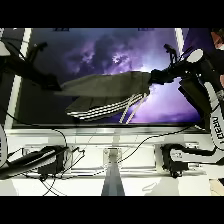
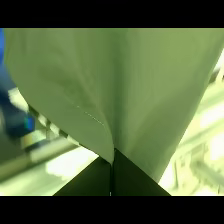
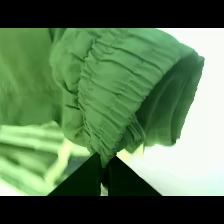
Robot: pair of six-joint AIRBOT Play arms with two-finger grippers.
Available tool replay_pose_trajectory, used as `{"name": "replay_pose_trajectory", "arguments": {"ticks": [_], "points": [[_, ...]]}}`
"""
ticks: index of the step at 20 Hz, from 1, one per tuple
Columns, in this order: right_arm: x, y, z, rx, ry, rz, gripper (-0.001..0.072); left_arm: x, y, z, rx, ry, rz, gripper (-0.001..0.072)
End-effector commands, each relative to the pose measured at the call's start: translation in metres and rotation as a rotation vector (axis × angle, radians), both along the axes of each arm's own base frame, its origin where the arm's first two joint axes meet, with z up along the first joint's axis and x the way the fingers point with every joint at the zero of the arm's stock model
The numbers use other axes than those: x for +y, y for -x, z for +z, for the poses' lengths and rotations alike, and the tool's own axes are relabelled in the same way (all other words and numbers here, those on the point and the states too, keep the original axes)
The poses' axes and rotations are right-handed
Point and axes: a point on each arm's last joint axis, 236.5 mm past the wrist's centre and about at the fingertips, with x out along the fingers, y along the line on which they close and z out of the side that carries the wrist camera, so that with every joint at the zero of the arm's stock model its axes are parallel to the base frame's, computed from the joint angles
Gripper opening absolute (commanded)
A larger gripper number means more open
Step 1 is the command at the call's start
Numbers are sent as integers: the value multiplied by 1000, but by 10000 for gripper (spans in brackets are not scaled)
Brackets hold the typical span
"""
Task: Fold the clothes and pants, and hang the long-sleeved shirts on hangers.
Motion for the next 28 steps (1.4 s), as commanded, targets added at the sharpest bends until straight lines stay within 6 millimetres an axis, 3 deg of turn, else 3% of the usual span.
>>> {"name": "replay_pose_trajectory", "arguments": {"ticks": [1, 3, 4, 6, 7, 8, 9, 12, 17, 18, 21, 24, 28], "points": [[-8, 49, -13, 160, 55, 188, 23, 7, 56, -29, 257, -33, -6, 6], [-15, 61, -19, 203, 78, 250, 24, 3, 86, -48, 378, -16, -13, 7], [-18, 59, -22, 196, 93, 251, 94, 2, 99, -57, 430, -12, -15, 7], [-22, 45, -27, 143, 120, 228, 582, 0, 117, -76, 488, -8, -3, 34], [-22, 35, -29, 105, 128, 211, 646, -1, 120, -85, 493, -9, 10, 181], [-23, 22, -31, 55, 138, 186, 646, -2, 120, -94, 484, -12, 25, 349], [-24, 4, -32, -11, 150, 150, 646, -2, 116, -101, 458, -17, 43, 435], [-26, -30, -34, -96, 155, 15, 646, -11, 94, -110, 371, 15, 96, 439], [-17, -21, -67, 17, 111, 13, 646, -36, 60, -107, 265, 126, 188, 438], [-14, -18, -73, 46, 98, 14, 681, -36, 58, -108, 257, 129, 194, 438], [-10, -8, -95, 129, 79, 17, 689, -37, 57, -108, 254, 130, 196, 438], [18, -3, -101, 212, -61, -24, 681, -37, 57, -108, 254, 131, 197, 438], [41, 1, -107, 289, -177, -56, 660, -36, 54, -109, 243, 128, 202, 438]]}}
